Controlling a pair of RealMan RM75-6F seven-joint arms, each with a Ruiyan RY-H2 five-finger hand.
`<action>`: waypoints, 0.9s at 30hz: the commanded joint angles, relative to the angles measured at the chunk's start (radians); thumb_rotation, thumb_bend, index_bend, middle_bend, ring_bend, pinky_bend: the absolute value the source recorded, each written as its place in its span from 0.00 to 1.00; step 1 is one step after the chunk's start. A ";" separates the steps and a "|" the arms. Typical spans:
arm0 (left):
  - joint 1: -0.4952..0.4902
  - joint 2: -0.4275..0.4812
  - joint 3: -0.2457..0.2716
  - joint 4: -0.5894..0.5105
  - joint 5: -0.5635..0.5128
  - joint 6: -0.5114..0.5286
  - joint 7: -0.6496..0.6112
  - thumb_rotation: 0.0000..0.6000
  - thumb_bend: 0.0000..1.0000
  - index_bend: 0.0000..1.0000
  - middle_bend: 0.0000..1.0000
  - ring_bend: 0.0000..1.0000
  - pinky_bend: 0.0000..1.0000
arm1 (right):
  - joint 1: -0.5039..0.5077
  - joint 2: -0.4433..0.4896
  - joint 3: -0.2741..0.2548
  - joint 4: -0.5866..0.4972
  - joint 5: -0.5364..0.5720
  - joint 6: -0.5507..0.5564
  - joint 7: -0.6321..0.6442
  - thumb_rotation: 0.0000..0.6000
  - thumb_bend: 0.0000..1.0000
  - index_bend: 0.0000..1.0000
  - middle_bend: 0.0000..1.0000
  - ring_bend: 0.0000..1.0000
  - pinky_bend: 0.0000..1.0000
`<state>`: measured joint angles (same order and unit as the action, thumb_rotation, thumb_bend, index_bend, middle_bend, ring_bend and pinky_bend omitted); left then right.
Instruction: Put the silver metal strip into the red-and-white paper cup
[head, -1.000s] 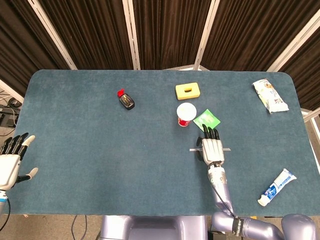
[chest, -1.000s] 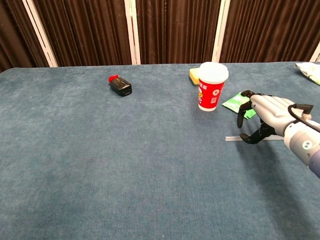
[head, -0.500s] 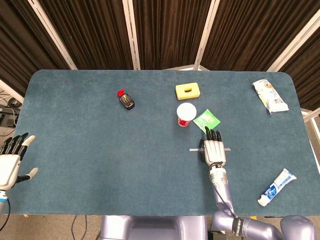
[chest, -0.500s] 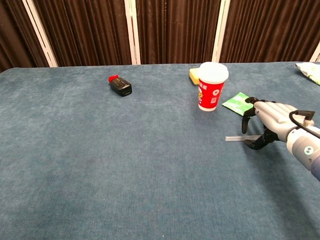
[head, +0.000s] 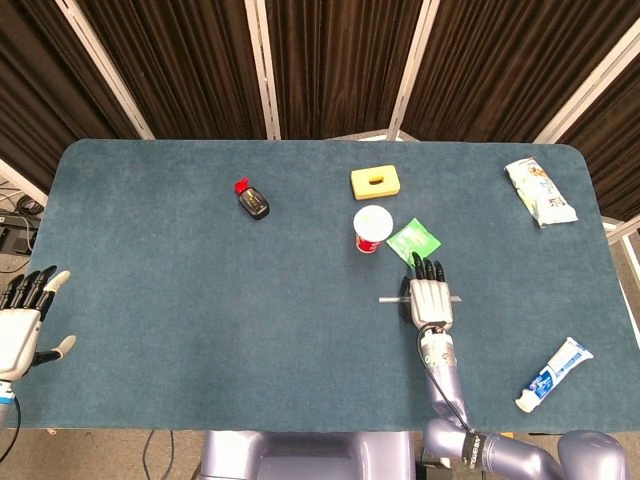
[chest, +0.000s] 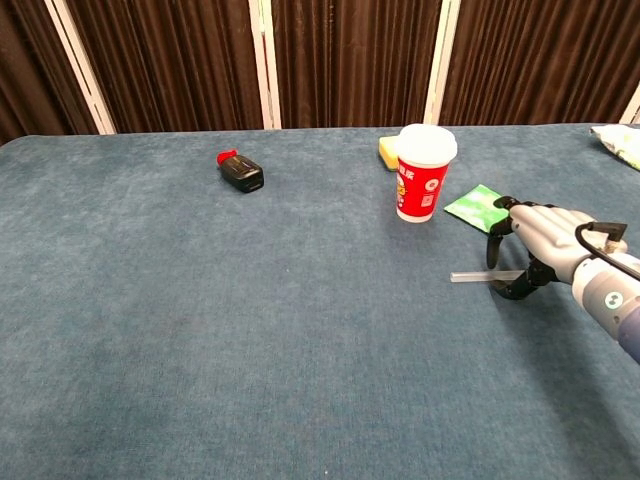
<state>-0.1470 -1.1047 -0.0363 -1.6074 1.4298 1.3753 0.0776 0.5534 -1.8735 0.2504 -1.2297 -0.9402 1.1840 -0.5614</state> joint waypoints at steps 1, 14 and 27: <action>0.000 0.000 0.000 0.000 0.000 0.000 0.000 1.00 0.24 0.09 0.00 0.00 0.00 | 0.000 -0.002 0.003 0.005 0.004 -0.004 -0.001 1.00 0.35 0.50 0.00 0.00 0.00; -0.001 0.000 0.000 -0.002 -0.003 -0.003 0.000 1.00 0.24 0.09 0.00 0.00 0.00 | 0.000 -0.015 0.016 0.026 0.014 -0.011 0.002 1.00 0.38 0.58 0.03 0.00 0.00; -0.001 0.001 -0.001 -0.005 -0.008 -0.005 0.001 1.00 0.24 0.09 0.00 0.00 0.00 | 0.001 0.036 0.045 -0.081 -0.021 0.014 0.028 1.00 0.37 0.58 0.03 0.00 0.00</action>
<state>-0.1477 -1.1039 -0.0372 -1.6124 1.4222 1.3708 0.0785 0.5533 -1.8577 0.2818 -1.2740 -0.9482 1.1866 -0.5456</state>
